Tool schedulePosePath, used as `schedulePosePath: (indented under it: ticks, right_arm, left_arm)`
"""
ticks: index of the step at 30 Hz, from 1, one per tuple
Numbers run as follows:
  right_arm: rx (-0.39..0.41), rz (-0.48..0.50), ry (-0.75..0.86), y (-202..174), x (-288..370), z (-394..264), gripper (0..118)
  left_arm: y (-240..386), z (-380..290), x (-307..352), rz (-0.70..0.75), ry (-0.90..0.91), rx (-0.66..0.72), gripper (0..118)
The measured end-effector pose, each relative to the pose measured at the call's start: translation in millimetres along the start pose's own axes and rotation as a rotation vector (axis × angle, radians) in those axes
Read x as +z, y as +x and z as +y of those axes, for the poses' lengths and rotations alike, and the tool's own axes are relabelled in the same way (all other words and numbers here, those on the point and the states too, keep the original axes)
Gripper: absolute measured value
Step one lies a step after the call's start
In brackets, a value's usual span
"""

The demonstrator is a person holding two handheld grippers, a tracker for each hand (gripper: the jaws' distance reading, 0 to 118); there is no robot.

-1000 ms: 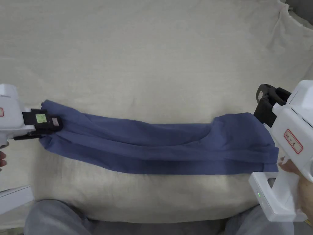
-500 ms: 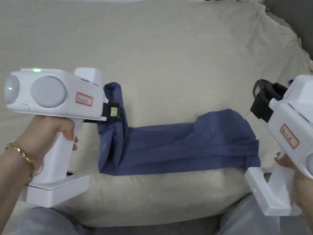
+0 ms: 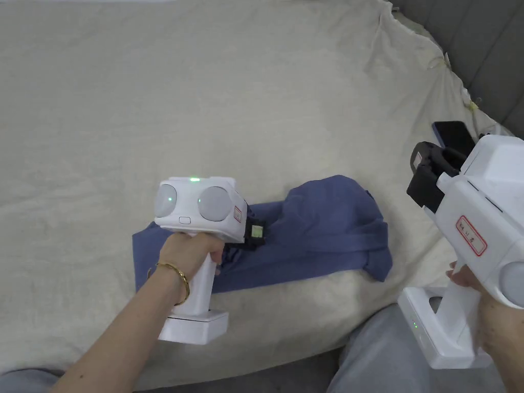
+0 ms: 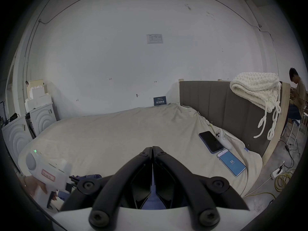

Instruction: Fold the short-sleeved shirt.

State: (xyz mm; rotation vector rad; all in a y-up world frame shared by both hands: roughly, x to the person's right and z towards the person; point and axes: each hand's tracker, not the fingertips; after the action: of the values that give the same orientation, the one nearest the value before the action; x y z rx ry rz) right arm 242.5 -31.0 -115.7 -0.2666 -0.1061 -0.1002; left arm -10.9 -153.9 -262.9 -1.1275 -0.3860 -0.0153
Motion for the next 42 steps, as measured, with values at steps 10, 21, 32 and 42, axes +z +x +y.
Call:
schedulePosePath:
  ticks: [10, 21, 32, 42]
  right_arm:
    - [-0.016, 0.000, 0.015, -2, -3, 8, 0]
    - [0.003, 0.060, 0.008, -22, -7, 11, 0]
    - [0.009, 0.041, -0.014, -14, -1, 5, 0]
    - [0.002, -0.006, -0.034, 4, 6, 1, 0]
  left_arm:
    - [-42, 10, 88, -0.112, 0.346, 0.144, 97]
    - [-65, -50, 68, 0.158, 0.391, 0.105, 0]
    - [-12, -77, 9, 0.076, 0.318, 0.054, 0]
    - [40, -71, -14, 0.005, 0.323, -0.120, 0]
